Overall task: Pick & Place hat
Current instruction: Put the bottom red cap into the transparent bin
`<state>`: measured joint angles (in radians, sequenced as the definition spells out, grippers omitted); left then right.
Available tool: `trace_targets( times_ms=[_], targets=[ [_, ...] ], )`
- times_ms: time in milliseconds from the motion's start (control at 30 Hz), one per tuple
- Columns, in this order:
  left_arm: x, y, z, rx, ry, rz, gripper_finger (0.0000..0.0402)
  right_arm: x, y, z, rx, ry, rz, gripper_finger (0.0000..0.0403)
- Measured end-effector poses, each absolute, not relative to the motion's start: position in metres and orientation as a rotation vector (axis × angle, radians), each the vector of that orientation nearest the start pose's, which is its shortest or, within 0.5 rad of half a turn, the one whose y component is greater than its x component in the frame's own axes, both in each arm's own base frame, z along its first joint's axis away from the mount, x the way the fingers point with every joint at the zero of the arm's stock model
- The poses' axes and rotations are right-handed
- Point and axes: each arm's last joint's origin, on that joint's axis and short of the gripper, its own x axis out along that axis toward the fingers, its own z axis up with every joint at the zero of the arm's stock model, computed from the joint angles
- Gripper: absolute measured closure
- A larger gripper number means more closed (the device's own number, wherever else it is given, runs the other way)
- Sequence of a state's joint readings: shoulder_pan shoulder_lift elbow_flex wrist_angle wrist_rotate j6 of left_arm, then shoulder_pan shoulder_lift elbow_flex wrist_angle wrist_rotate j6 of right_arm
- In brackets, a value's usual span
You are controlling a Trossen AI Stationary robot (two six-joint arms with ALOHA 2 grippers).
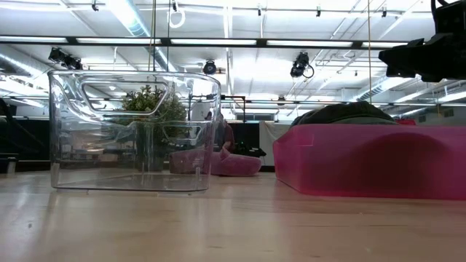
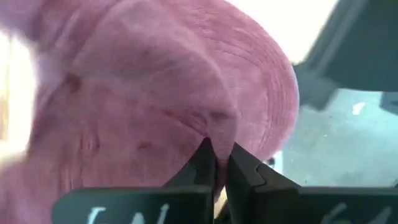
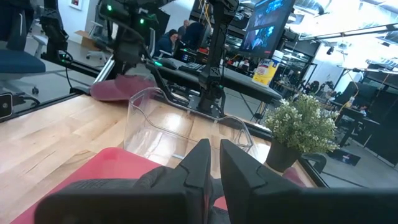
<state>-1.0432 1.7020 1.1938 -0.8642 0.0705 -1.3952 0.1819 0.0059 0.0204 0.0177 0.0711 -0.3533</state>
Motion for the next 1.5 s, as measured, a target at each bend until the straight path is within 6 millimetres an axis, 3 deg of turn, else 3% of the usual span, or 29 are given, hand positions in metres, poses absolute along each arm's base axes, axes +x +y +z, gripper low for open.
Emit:
trace_targets(
  times_ms=[333, 600, 767, 967, 1133, 1267, 1500],
  targets=[
    [0.187, -0.266, 0.265, -0.295, 1.446, 0.063, 0.0389, 0.095, 0.015, 0.172, -0.349, -0.051, 0.104, 0.0364],
    [0.213, -0.234, 0.324, -0.139, 1.322, 0.111, 0.0388, 0.095, 0.015, 0.172, -0.349, -0.051, 0.104, 0.0364],
    [0.240, -0.205, 0.346, -0.033, 1.200, 0.137, 0.0391, 0.095, 0.015, 0.172, -0.349, -0.051, 0.104, 0.0364],
    [0.273, -0.165, 0.346, 0.098, 1.157, 0.212, 0.0389, 0.095, 0.016, 0.172, -0.349, -0.051, 0.105, 0.0364],
    [0.300, -0.143, 0.341, 0.141, 1.072, 0.293, 0.0391, 0.095, 0.015, 0.172, -0.349, -0.051, 0.104, 0.0364],
    [0.316, -0.140, 0.331, 0.153, 1.052, 0.333, 0.0388, 0.095, 0.016, 0.172, -0.349, -0.052, 0.104, 0.0364],
    [0.328, -0.153, 0.290, 0.242, 1.213, 0.365, 0.0390, 0.096, 0.015, 0.172, -0.349, -0.053, 0.104, 0.0364]
  ],
)
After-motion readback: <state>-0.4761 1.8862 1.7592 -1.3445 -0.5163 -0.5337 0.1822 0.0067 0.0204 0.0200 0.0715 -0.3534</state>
